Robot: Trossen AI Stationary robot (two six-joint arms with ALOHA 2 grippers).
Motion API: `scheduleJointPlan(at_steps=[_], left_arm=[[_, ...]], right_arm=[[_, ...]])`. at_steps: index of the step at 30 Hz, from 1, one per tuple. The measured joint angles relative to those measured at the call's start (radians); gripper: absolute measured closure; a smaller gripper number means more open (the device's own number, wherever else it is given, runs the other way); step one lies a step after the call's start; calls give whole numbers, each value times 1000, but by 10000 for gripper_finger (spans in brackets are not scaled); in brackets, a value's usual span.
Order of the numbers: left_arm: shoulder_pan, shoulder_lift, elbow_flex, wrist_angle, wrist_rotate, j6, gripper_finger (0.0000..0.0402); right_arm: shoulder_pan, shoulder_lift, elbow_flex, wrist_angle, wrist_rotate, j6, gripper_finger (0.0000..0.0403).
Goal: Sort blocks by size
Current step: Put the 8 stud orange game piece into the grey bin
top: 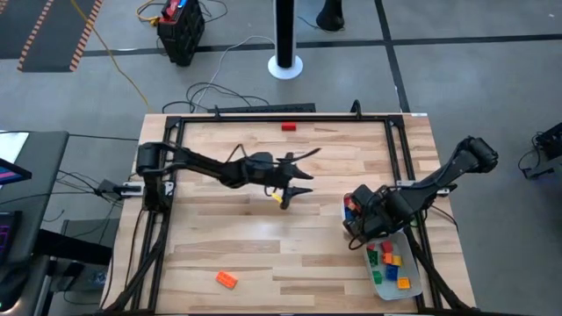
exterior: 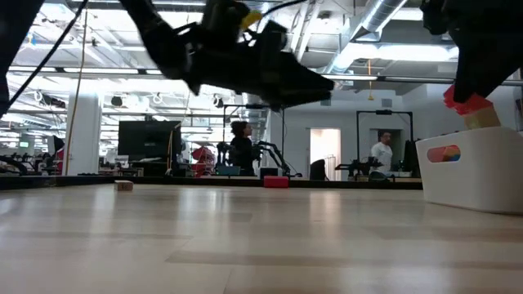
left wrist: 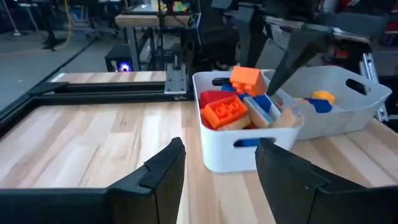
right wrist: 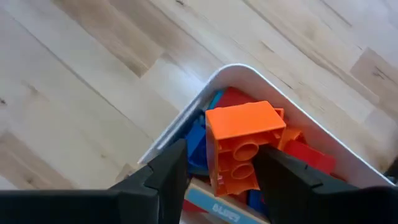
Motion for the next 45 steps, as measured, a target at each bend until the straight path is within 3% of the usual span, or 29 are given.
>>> scheduleJointPlan(at_steps=[8, 16, 23, 36, 45], left_arm=[[-9, 86, 151, -10, 25, -3, 217], [-35, 236, 299, -10, -3, -115, 217], [-53, 281, 430, -91, -7, -184, 217], [-94, 285, 478, -142, -67, -255, 217], [-82, 462, 623, -179, 9, -303, 217]], right_arm=[[17, 1, 0, 0, 29, -73, 198], [27, 8, 0, 14, 96, -173, 198], [24, 75, -17, -20, 62, -184, 198], [67, 98, -6, -50, 47, -151, 216], [74, 98, -6, -43, 52, -115, 225]])
